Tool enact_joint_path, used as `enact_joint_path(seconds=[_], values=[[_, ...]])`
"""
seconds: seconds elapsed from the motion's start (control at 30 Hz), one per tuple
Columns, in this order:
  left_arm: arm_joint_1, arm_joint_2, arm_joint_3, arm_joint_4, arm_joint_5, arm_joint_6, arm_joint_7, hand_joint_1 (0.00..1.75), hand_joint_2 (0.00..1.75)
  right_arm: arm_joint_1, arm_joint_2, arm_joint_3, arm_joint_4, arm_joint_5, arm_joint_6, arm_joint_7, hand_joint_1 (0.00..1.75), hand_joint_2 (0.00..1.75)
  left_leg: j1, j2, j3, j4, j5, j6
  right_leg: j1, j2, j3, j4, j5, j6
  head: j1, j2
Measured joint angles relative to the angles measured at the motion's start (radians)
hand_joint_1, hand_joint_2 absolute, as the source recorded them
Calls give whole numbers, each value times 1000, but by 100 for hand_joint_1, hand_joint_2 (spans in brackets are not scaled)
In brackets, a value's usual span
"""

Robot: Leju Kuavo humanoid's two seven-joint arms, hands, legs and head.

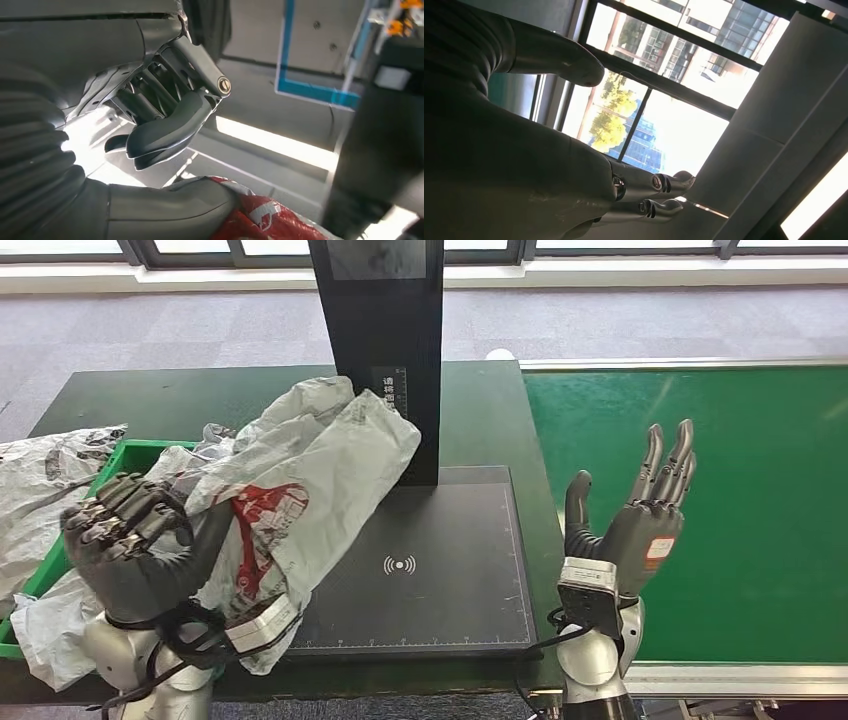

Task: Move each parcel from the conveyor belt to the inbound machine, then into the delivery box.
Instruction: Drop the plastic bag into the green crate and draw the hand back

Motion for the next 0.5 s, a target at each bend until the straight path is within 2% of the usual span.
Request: enact_joint_path(seconds=[0.1, 0.3, 0.5], values=[[-3, -2, 94, -34, 94, 0, -52, 175, 175, 0, 1, -2, -1, 3, 0, 0, 0, 175, 0, 0, 0, 0, 0, 0, 0, 0, 0, 0, 0, 0, 0, 0], [-36, -6, 263, -68, 146, 0, -56, 175, 175, -8, 7, -17, -2, 12, 0, 0, 0, 175, 0, 0, 0, 0, 0, 0, 0, 0, 0, 0, 0, 0, 0, 0], [-47, -9, 327, -72, 146, 0, -56, 175, 175, -10, 10, -17, -2, 13, 0, 0, 0, 175, 0, 0, 0, 0, 0, 0, 0, 0, 0, 0, 0, 0, 0, 0]])
